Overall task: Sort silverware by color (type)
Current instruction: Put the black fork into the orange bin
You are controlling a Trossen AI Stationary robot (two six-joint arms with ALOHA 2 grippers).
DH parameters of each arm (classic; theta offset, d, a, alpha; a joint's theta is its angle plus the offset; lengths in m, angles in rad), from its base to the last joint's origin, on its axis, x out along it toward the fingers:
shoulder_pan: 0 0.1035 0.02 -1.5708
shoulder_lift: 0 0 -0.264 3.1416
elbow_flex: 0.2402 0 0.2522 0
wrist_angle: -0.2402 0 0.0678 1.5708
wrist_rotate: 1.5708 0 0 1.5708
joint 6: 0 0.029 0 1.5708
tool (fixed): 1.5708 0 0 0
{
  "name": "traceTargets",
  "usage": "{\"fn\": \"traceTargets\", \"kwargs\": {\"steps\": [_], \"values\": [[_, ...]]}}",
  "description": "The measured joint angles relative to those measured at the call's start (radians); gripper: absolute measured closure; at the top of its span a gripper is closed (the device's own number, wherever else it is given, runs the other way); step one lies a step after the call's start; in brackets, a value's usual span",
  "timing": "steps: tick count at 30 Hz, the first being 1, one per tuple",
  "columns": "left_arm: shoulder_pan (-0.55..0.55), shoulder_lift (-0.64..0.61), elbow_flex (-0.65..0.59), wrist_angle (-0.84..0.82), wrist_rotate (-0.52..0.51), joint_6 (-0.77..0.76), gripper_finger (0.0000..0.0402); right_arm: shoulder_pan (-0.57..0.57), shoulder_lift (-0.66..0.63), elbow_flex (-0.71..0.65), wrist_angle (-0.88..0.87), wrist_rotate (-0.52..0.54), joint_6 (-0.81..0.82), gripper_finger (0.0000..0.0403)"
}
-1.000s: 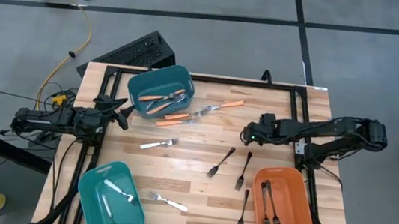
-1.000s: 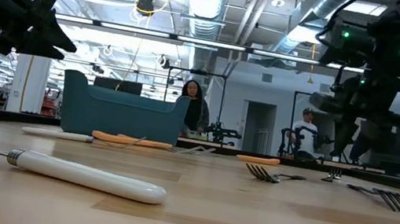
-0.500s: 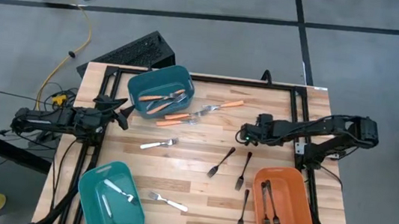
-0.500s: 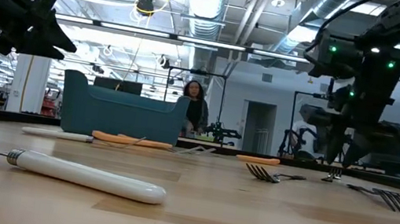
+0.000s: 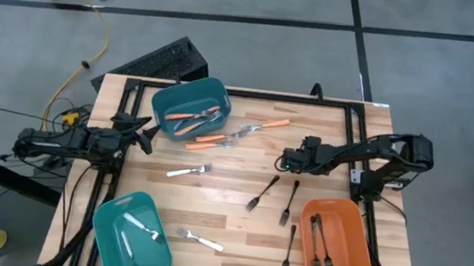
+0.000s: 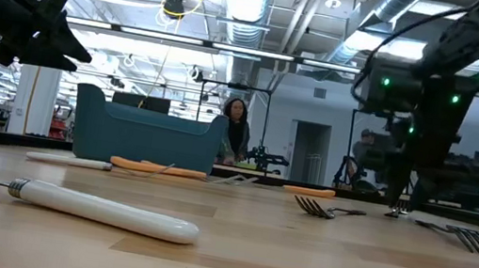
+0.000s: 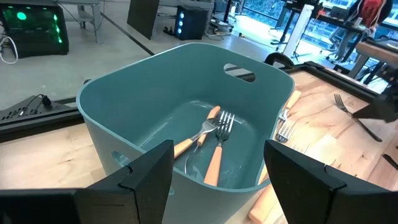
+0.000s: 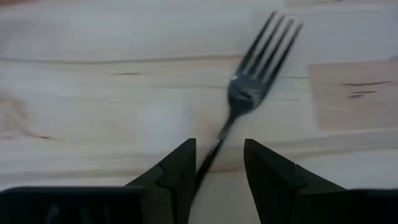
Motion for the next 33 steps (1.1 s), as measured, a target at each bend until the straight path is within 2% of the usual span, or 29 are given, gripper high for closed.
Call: {"fn": "traceTargets", "kwargs": {"steps": [7,10,20,33], "values": [[0.000,0.000,0.000,0.000,0.000,0.000,0.0167,0.002,0.072,0.004,0.026,0.023,0.019,0.0244],[0.000,0.000,0.000,0.000,0.000,0.000,0.0167,0.002,0.075,0.004,0.023,0.020,0.019,0.0258],[0.000,0.000,0.000,0.000,0.000,-0.008,0.0167,0.002,0.076,0.002,0.025,0.008,-0.030,0.0382],[0.000,0.000,0.000,0.000,-0.001,-0.027,0.0167,0.005,0.075,0.000,0.062,0.016,-0.067,0.0382]]}}
